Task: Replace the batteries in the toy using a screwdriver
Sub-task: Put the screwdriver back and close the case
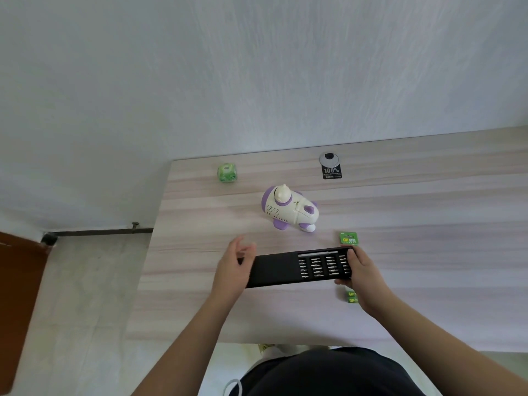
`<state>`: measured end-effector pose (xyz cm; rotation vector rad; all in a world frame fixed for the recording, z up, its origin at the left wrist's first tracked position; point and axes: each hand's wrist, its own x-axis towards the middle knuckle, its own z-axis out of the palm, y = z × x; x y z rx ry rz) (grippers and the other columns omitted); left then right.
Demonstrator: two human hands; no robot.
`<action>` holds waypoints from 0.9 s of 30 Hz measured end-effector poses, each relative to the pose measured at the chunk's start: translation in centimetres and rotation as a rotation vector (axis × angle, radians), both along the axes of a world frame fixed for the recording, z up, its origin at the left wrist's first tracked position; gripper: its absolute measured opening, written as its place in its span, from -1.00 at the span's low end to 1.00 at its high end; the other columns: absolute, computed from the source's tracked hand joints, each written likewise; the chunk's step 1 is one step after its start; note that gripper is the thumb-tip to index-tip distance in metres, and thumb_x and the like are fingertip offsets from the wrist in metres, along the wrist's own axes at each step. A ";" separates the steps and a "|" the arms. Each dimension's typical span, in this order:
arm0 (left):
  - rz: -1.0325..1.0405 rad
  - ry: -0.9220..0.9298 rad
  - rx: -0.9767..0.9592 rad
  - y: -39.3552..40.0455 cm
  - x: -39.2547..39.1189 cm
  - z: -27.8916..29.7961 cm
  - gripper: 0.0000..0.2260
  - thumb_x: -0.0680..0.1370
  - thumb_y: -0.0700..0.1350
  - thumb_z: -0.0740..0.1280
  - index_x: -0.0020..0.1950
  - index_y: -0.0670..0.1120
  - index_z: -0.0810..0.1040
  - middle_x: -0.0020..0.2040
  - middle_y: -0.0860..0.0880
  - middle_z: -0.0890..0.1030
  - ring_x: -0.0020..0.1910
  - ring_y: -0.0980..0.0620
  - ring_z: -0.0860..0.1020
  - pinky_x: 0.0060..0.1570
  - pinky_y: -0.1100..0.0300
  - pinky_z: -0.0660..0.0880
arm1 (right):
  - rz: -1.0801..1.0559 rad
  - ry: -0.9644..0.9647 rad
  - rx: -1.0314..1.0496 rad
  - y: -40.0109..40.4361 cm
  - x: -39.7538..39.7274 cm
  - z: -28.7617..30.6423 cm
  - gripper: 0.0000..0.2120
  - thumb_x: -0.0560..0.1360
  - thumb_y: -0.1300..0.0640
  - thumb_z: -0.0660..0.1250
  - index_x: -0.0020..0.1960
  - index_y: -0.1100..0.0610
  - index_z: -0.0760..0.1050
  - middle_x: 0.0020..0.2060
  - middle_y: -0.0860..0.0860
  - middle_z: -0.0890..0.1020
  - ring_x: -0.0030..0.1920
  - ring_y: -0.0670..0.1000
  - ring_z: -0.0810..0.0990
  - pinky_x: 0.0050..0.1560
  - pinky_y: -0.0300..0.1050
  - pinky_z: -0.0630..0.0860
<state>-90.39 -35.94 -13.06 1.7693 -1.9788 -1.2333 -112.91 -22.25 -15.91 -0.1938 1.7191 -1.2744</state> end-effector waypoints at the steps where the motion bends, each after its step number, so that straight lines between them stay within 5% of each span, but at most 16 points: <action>1: 0.157 0.102 0.187 0.2 -0.3 0.1 -0.60 0.59 0.25 0.14 0.33 0.07 0.42 0.15 0.07 0.63 0.18 0.03 0.53 0.14 0.11 0.39 | 0.005 0.000 0.002 0.1 0.0 0.0 -0.75 0.67 0.13 0.02 0.16 0.13 0.46 -0.07 0.11 0.54 -0.18 0.04 0.54 -0.34 -0.10 0.54; 3: 0.327 0.203 0.368 0.4 -0.8 0.1 -0.68 0.58 0.24 0.14 0.17 0.07 0.48 -0.02 0.09 0.70 0.09 0.03 0.57 0.11 0.05 0.43 | 0.019 0.007 0.011 0.0 0.0 0.0 -0.74 0.67 0.11 0.03 0.19 0.13 0.45 -0.06 0.13 0.55 -0.21 0.04 0.55 -0.35 -0.11 0.53; 7: 0.307 0.207 0.354 1.3 -1.0 0.1 -0.75 0.58 0.13 0.17 0.04 0.04 0.56 -0.09 0.11 0.71 0.06 -0.01 0.58 0.02 0.06 0.46 | 0.039 -0.009 0.039 -0.2 -0.2 0.4 -0.74 0.66 0.07 0.05 0.21 0.10 0.45 -0.05 0.13 0.56 -0.25 0.06 0.57 -0.29 -0.08 0.55; 13: 0.342 0.296 0.327 1.6 -1.4 0.3 -0.76 0.61 0.07 0.15 0.06 -0.01 0.55 -0.09 0.09 0.72 0.05 -0.02 0.59 -0.01 0.08 0.46 | 0.053 -0.085 0.004 -0.3 0.5 1.6 -0.74 0.64 -0.01 0.07 0.05 0.06 0.50 -0.04 0.15 0.59 -0.10 0.08 0.59 -0.24 -0.05 0.57; 16: 0.352 0.330 0.344 1.4 -1.5 0.6 -0.76 0.61 0.08 0.16 0.08 0.00 0.55 -0.08 0.08 0.72 0.04 -0.02 0.59 -0.08 0.12 0.45 | 0.023 -0.137 0.010 -0.2 0.7 1.8 -0.67 0.64 -0.07 0.06 0.08 0.10 0.50 -0.07 0.16 0.62 -0.10 0.10 0.62 -0.20 -0.03 0.59; 20: 0.323 0.345 0.404 1.6 -2.2 0.4 -0.75 0.59 0.12 0.16 0.08 0.04 0.55 -0.08 0.07 0.71 0.05 -0.05 0.61 0.09 0.01 0.50 | -0.039 -0.274 -0.005 -0.5 1.7 2.1 -0.60 0.62 -0.16 0.09 0.14 0.13 0.50 -0.05 0.15 0.65 -0.05 0.14 0.64 -0.12 0.05 0.62; 27: 0.303 0.383 0.368 1.2 -2.3 0.7 -0.74 0.64 0.12 0.11 0.12 0.06 0.53 -0.03 0.01 0.69 0.01 -0.01 0.58 -0.06 0.12 0.44 | -0.041 -0.354 -0.051 -0.7 2.2 2.5 -0.51 0.63 -0.22 -0.02 0.22 0.09 0.48 0.07 0.15 0.63 0.06 0.14 0.63 -0.04 0.09 0.61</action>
